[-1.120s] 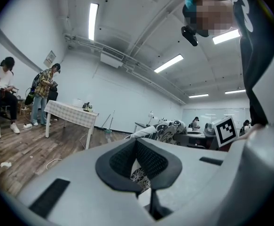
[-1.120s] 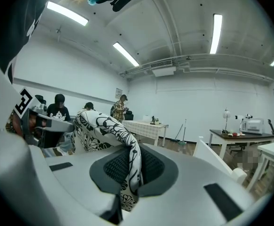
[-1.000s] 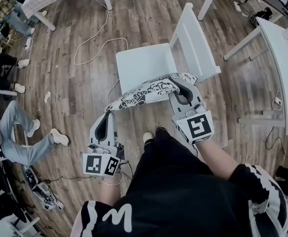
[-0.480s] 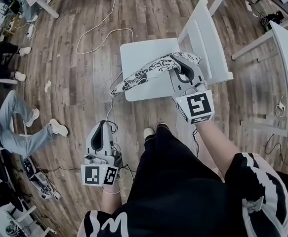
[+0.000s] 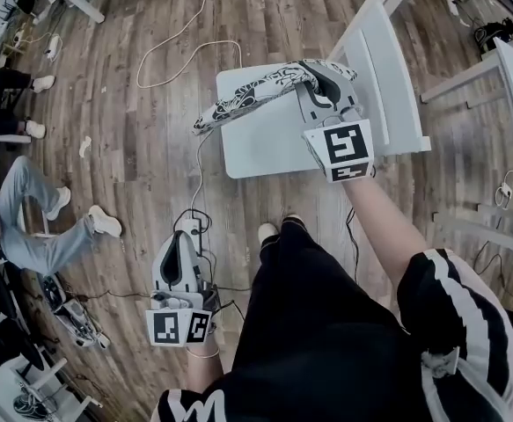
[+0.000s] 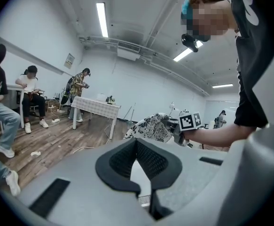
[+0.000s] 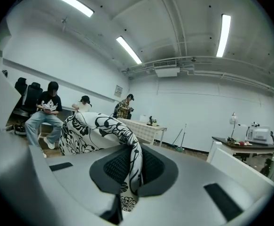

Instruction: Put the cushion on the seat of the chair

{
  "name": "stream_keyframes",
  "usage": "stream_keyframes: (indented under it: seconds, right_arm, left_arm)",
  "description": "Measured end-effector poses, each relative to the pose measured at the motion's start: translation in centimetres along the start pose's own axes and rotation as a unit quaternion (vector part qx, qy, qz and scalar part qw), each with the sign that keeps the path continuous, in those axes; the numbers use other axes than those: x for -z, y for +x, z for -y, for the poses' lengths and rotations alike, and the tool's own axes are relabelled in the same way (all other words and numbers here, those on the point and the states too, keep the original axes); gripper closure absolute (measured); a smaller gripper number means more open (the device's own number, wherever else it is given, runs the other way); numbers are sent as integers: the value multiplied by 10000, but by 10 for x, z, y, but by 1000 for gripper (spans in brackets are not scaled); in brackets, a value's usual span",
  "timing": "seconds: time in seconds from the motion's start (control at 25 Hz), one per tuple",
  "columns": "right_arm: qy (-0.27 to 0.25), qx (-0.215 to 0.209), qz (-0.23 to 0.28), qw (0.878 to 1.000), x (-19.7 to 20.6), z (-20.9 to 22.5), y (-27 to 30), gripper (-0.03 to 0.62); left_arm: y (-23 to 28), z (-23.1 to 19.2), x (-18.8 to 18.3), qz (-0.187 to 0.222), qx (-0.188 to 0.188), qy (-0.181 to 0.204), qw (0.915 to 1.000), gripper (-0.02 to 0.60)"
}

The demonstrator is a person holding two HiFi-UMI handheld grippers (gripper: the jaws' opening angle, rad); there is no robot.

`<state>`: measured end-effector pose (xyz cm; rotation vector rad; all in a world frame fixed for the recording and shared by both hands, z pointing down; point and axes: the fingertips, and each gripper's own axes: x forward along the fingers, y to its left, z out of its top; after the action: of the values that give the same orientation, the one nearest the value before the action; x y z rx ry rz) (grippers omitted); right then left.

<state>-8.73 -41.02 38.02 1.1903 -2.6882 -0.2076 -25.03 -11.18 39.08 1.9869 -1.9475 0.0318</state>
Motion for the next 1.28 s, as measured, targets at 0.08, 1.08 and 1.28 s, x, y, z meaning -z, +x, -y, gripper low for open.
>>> stream_keyframes:
  seconds: [0.08, 1.08, 1.28]
  right_arm:
    - [-80, 24, -32, 10000, 4, 4, 12, 563]
    - [-456, 420, -341, 9975, 56, 59, 115, 563]
    - [-420, 328, -573, 9969, 88, 46, 95, 563]
  left_arm:
    - [1, -1, 0, -17, -36, -21, 10000, 578]
    - [20, -5, 22, -356, -274, -221, 9987, 578]
    - [24, -6, 24, -347, -279, -253, 9987, 578]
